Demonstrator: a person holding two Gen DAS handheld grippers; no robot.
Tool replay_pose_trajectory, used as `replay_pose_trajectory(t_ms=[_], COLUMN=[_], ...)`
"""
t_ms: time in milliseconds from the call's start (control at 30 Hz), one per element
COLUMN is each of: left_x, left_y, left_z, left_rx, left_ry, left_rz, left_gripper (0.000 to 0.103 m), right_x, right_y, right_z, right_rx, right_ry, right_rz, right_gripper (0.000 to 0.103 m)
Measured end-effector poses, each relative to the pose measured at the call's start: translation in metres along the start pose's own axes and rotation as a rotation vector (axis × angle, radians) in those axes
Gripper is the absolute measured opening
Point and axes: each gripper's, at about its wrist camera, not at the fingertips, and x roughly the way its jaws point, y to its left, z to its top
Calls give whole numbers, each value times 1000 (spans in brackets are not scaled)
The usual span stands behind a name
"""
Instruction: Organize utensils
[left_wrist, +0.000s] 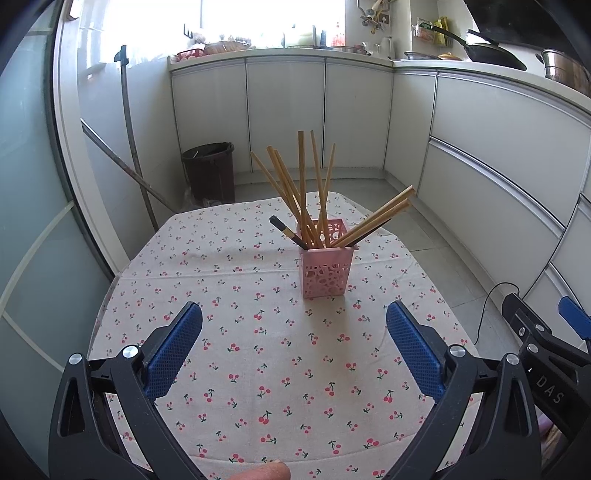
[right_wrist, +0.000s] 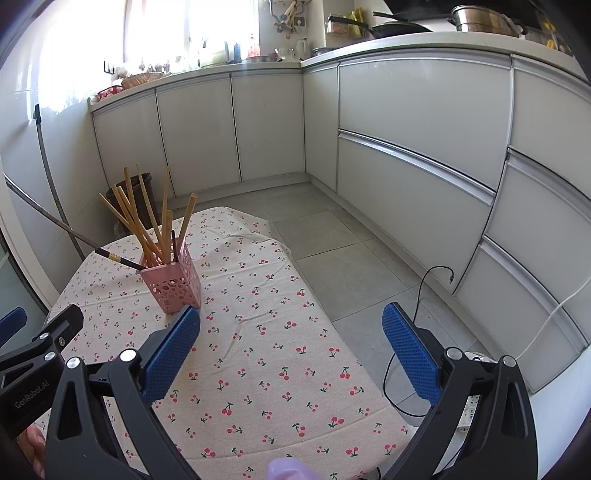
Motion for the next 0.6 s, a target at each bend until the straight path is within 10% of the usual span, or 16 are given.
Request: replay_pose_trajectory(t_ms=[600], left_x=[3], left_y=[1], left_z=[-1], left_rx=[-2], left_ry=[17], left_rz=[2], left_gripper=[96], right_x=[2], right_y=[1], right_z=[-2], right_rx=[3], right_ry=[6], right_rz=[0], right_gripper=[96])
